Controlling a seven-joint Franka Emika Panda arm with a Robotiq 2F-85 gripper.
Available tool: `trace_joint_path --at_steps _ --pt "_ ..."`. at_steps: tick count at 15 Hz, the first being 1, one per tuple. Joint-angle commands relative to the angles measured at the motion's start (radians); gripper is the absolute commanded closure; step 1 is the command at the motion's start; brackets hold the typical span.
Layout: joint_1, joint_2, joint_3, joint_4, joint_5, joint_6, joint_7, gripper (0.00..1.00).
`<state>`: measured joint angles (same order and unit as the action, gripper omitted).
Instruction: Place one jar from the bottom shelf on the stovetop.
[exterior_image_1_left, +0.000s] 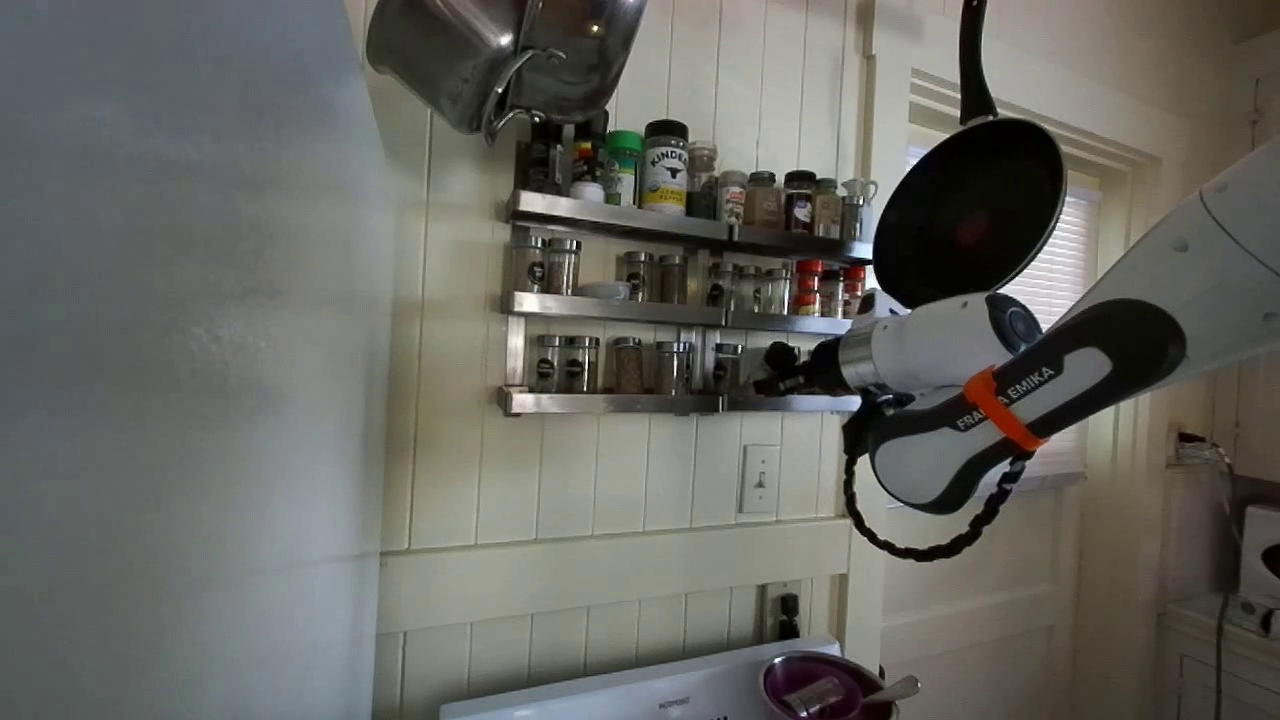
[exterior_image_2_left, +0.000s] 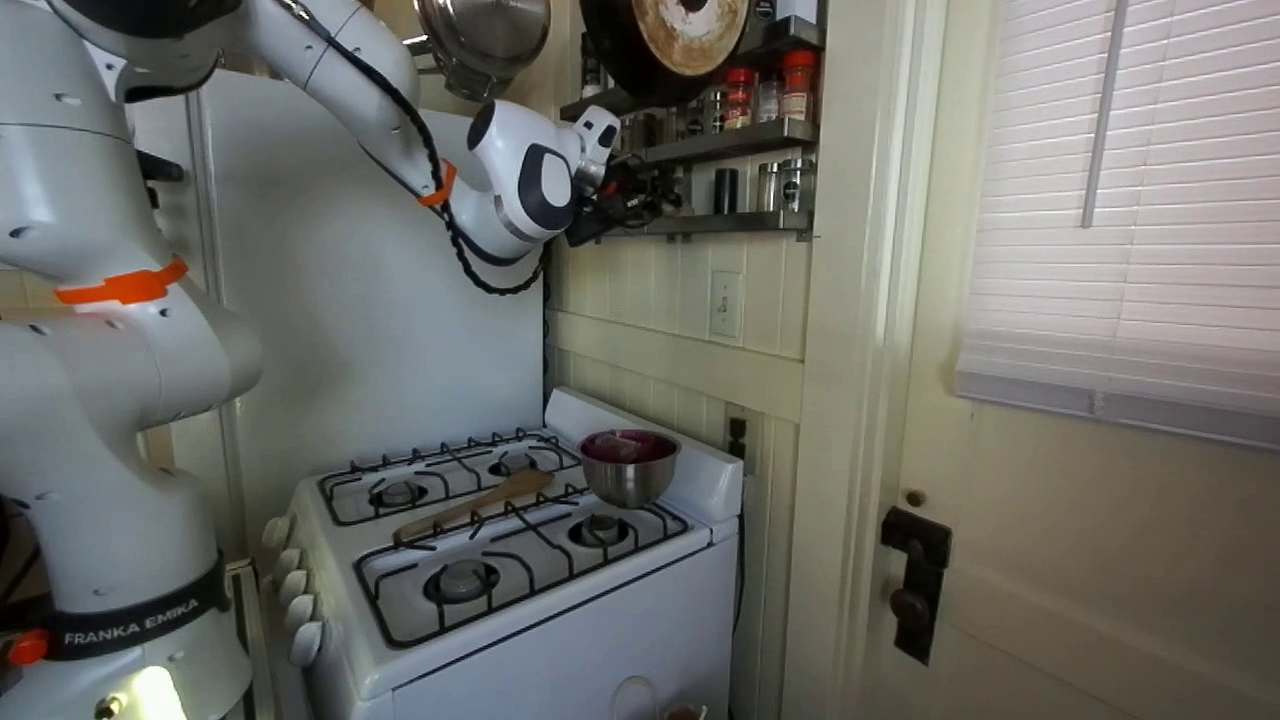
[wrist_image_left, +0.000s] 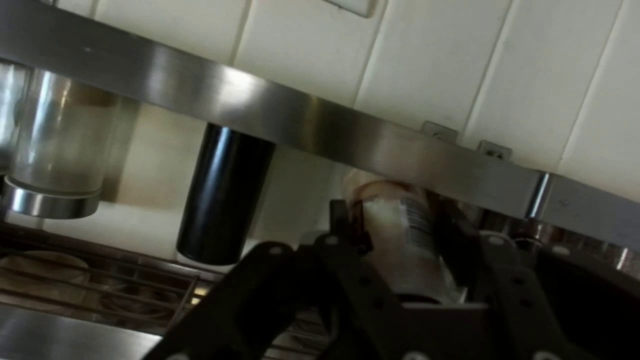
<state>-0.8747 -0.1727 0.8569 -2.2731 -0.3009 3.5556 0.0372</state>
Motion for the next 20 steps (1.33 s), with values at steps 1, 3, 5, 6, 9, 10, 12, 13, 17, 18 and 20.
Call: trace_joint_path --at_steps 1,3,5,6,9,10,12,13,17,18,20 --pt "-0.029 -0.076 0.013 -0.077 0.030 0.045 -0.031 0.78" --pt "-0.038 -0.086 0.020 -0.085 0.039 0.056 -0.043 0.78" --pt "-0.046 -0.090 0.025 -0.082 0.048 0.053 -0.045 0.78" --pt "-0.049 -0.088 0.027 -0.077 0.051 0.049 -0.044 0.78" --pt "-0.062 -0.109 0.038 -0.080 0.058 0.057 -0.051 0.78" --pt "-0.066 -0.120 0.043 -0.087 0.059 0.060 -0.060 0.78" --pt "-0.077 -0.150 0.056 -0.109 0.066 0.075 -0.083 0.78" --pt "-0.075 -0.163 0.058 -0.117 0.067 0.078 -0.088 0.78" --pt "-0.100 -0.232 0.088 -0.168 0.118 0.129 -0.112 0.78" --pt "-0.102 -0.251 0.094 -0.181 0.136 0.141 -0.115 0.78" --pt "-0.102 -0.281 0.104 -0.210 0.165 0.155 -0.116 0.78"
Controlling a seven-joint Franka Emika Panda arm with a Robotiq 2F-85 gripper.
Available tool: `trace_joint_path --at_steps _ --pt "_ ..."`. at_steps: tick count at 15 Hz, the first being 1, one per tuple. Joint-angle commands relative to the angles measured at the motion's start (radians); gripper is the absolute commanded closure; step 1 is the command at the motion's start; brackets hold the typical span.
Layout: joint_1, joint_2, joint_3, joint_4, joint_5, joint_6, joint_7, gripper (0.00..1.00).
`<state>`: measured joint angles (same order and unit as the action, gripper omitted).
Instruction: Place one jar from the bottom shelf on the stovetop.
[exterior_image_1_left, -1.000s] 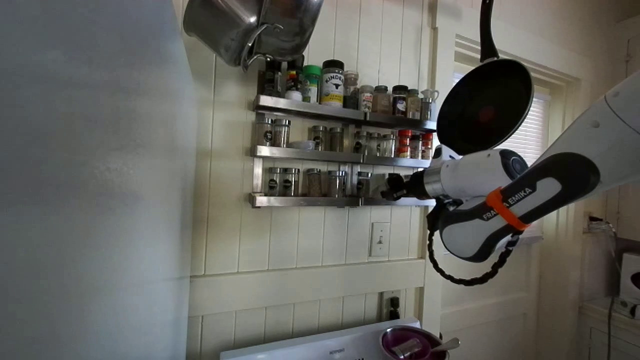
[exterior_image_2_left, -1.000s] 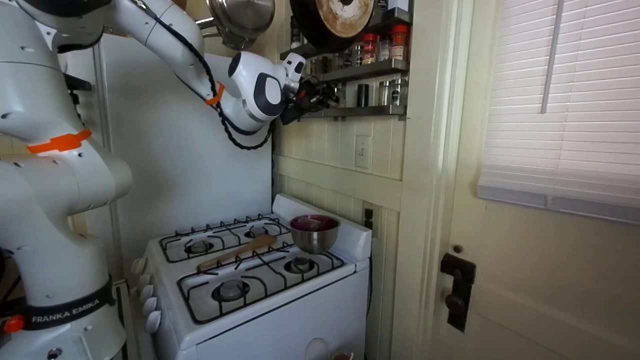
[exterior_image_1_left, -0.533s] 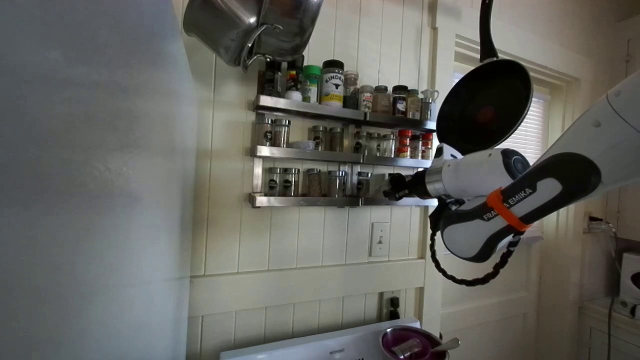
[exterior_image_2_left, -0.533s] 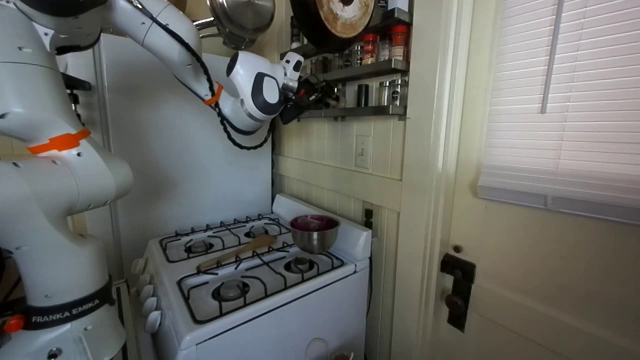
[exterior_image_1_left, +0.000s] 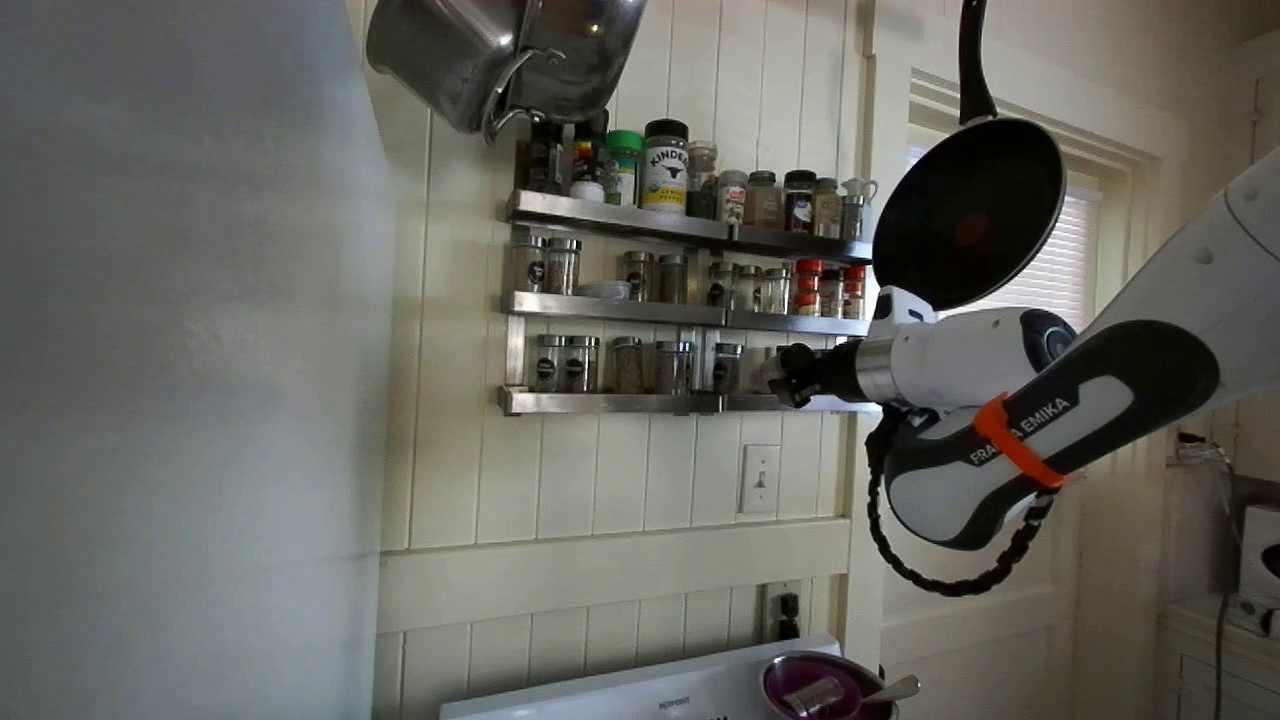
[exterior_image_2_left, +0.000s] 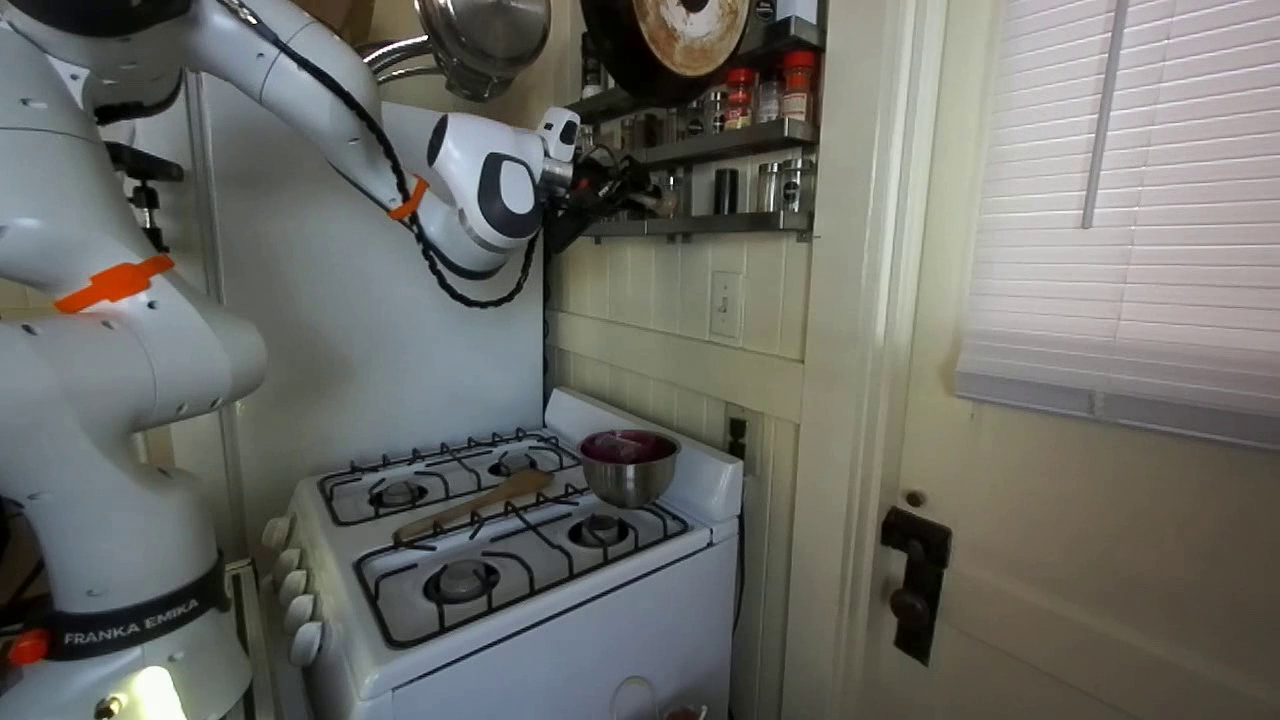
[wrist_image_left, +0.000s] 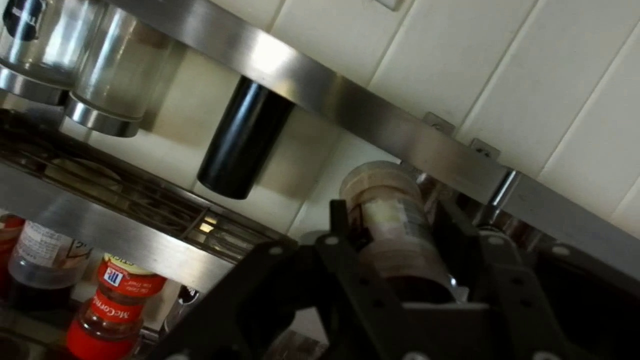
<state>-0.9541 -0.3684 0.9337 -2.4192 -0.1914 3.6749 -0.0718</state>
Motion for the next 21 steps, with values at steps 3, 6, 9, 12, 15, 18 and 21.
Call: trace_joint_path --at_steps 3,6,9,12,15,18,21 --pt "-0.018 -0.116 0.043 -0.103 0.090 0.025 0.000 0.78" --pt "-0.007 -0.143 0.061 -0.143 0.123 0.005 0.012 0.78" --pt "-0.017 -0.158 0.098 -0.170 0.161 -0.010 0.011 0.78" --pt "-0.053 -0.157 0.168 -0.184 0.208 -0.022 0.008 0.78" --pt "-0.095 -0.173 0.254 -0.191 0.273 -0.036 0.015 0.78" --pt "-0.086 -0.126 0.252 -0.181 0.261 -0.023 0.000 0.53" --pt "-0.095 -0.132 0.279 -0.181 0.279 -0.033 0.007 0.53"
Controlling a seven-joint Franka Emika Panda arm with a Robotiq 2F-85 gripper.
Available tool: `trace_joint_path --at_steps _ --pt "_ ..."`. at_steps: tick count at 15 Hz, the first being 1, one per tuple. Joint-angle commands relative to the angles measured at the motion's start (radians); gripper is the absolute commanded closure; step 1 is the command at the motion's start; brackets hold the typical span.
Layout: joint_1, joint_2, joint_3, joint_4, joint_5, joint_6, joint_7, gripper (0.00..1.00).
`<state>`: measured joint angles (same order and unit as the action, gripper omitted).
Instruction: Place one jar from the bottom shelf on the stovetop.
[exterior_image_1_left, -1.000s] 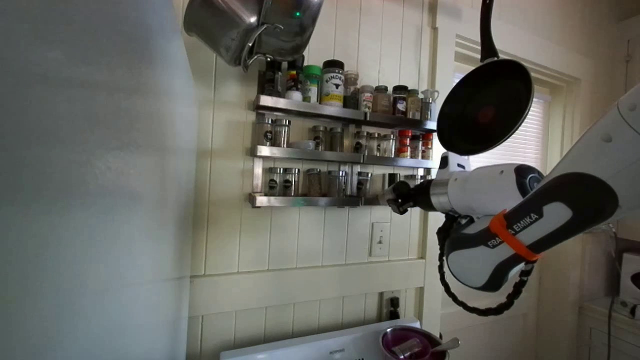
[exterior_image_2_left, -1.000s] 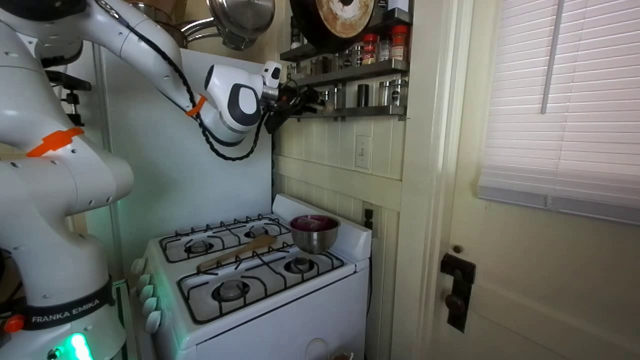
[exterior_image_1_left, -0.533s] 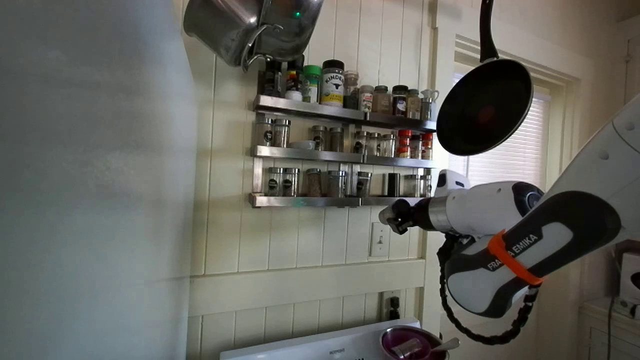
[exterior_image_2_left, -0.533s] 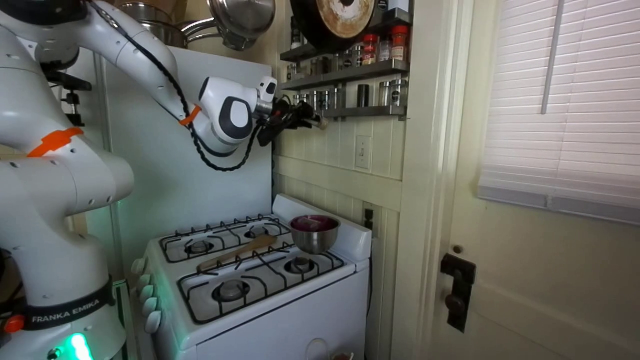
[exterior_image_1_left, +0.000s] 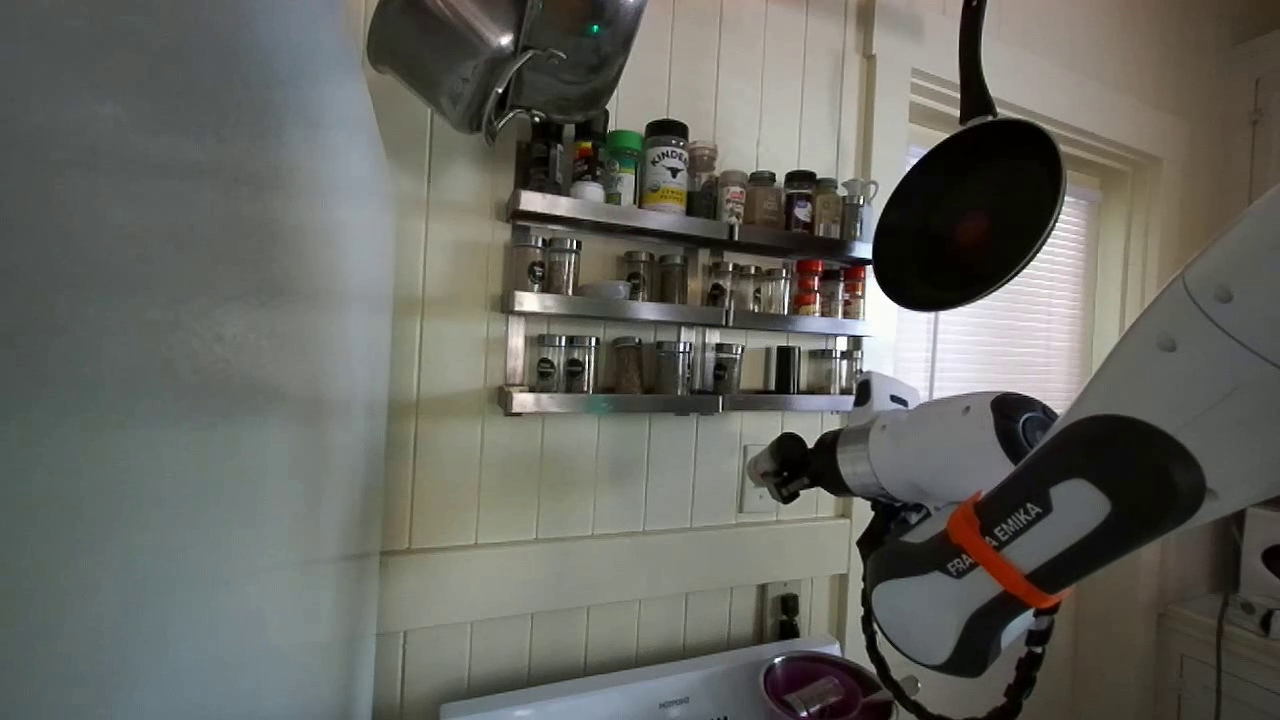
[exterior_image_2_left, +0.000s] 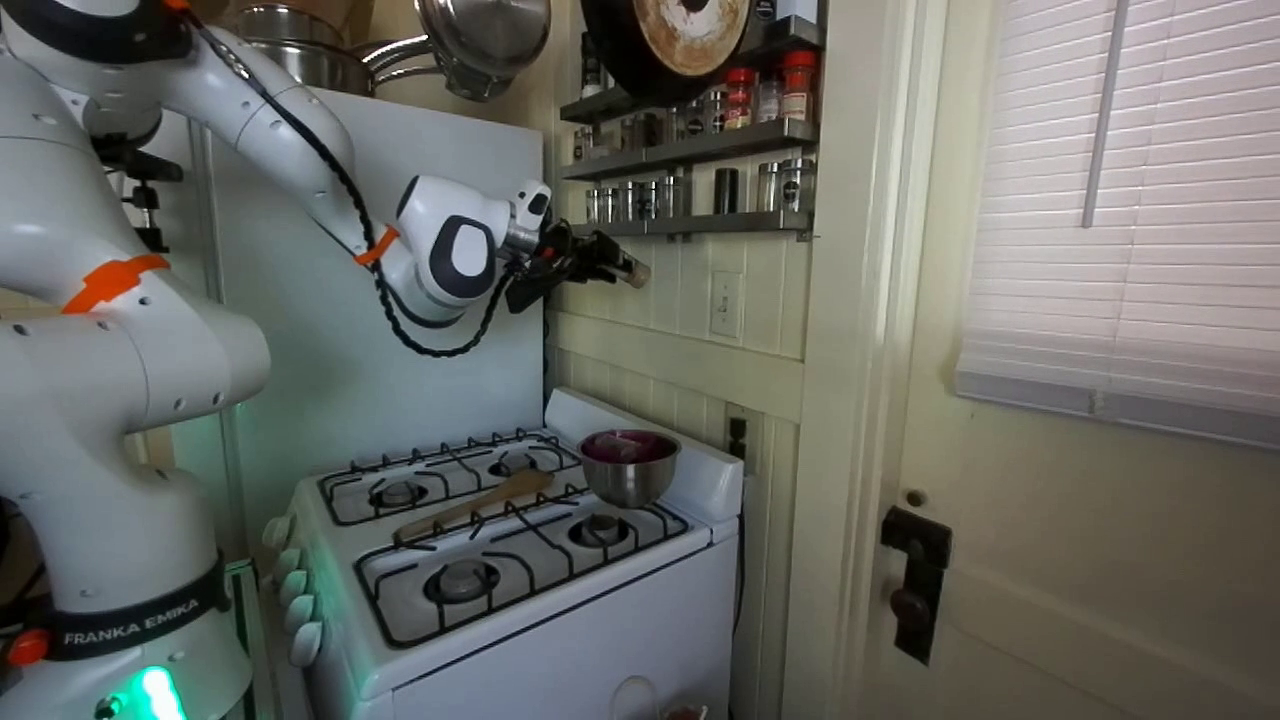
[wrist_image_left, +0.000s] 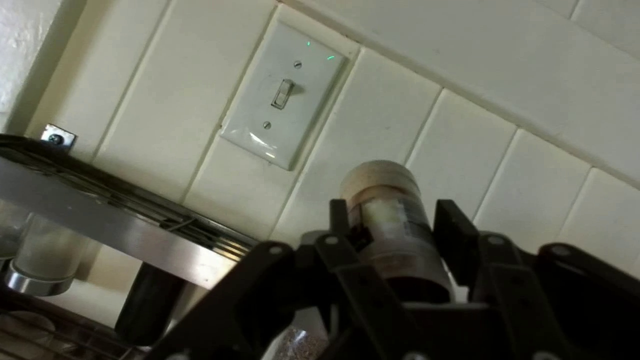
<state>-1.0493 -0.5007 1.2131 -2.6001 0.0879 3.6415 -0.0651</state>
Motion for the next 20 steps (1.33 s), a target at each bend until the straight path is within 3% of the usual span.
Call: trace_joint_path --at_steps 1,4,5,11,16,20 --pt "-0.001 -0.001 0.000 0.000 0.001 0.000 0.000 0.53" --pt "-0.004 -0.001 0.000 0.000 0.001 0.000 0.000 0.53" --pt "0.004 -0.001 -0.010 0.000 0.000 -0.013 0.001 0.78" --pt "-0.064 -0.015 0.068 -0.036 0.025 -0.003 0.009 0.78" --pt "-0.148 0.003 0.207 -0.058 0.028 0.003 0.037 0.78" --pt "-0.255 0.017 0.365 -0.041 0.014 -0.001 0.080 0.78"
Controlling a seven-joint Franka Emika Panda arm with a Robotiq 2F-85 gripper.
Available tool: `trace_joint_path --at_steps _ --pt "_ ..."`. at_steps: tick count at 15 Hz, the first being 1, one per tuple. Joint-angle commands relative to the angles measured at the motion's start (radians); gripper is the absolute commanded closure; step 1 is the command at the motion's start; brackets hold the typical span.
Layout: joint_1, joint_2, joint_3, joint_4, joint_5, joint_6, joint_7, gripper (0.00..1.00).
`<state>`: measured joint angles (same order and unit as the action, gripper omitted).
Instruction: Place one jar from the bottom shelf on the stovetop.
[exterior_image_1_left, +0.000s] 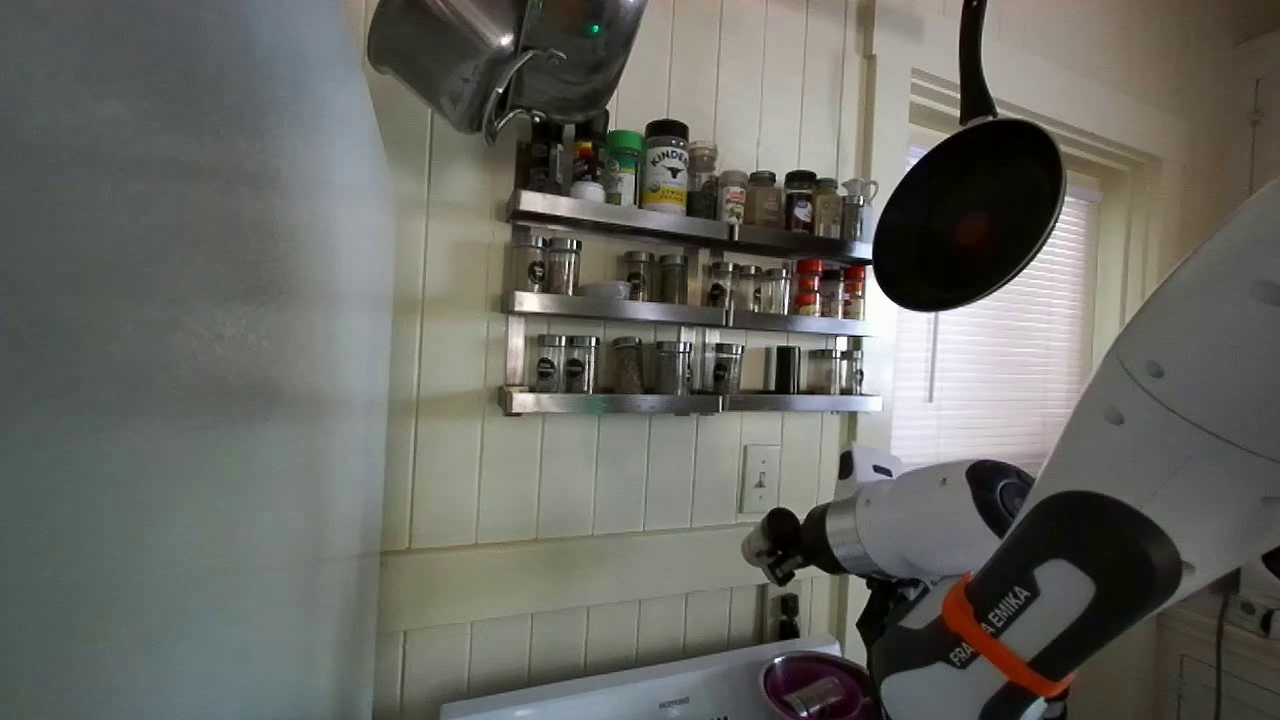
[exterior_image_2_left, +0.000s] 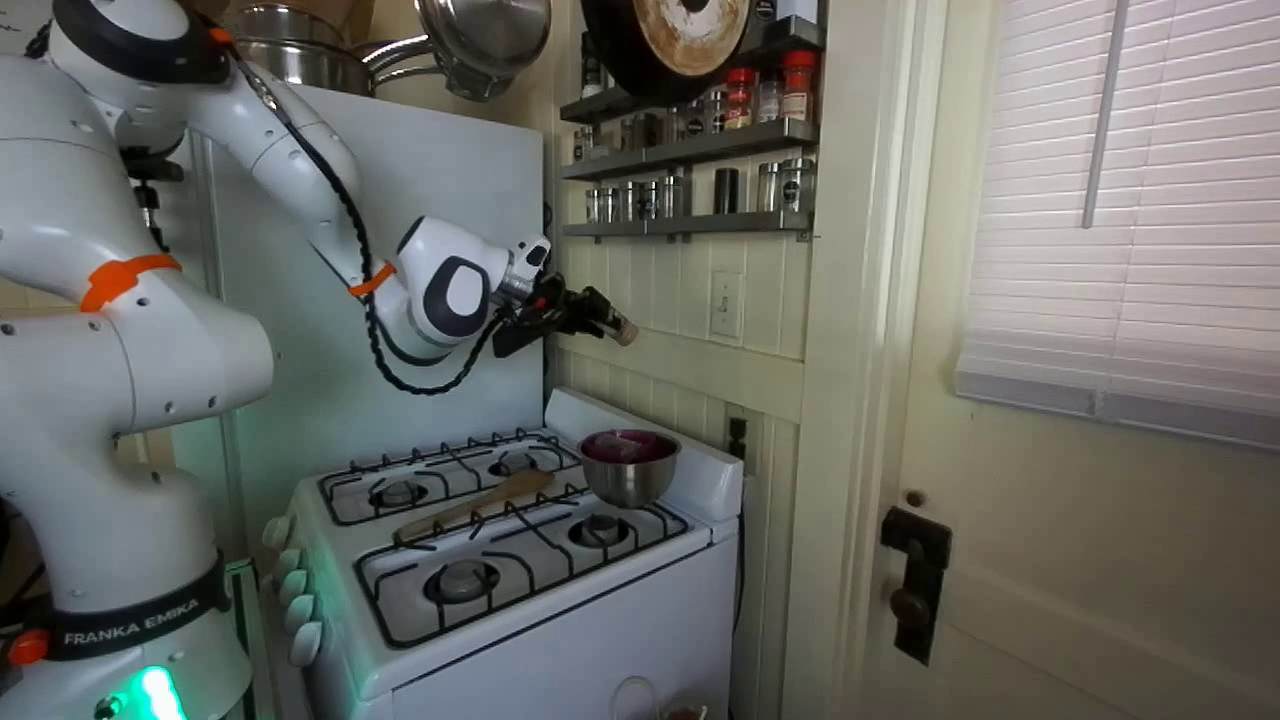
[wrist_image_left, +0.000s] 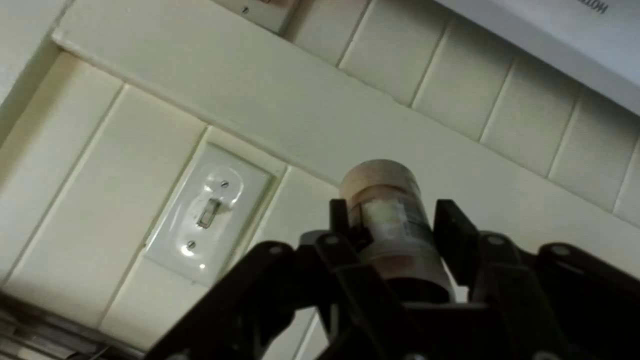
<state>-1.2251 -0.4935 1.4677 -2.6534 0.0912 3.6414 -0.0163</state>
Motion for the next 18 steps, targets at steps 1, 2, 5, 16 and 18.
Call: trace_joint_path --at_steps 1,2,5,16,18 --pt "-0.113 0.014 0.156 0.019 0.004 -0.003 0.045 0.78" --pt "-0.155 0.017 0.207 0.028 -0.003 -0.005 0.061 0.78" --pt "-0.268 0.021 0.334 0.061 -0.049 -0.022 0.127 0.78" --pt "-0.899 0.096 0.933 0.223 -0.391 -0.187 0.374 0.78" --pt "-1.042 0.103 1.068 0.248 -0.464 -0.234 0.419 0.78"
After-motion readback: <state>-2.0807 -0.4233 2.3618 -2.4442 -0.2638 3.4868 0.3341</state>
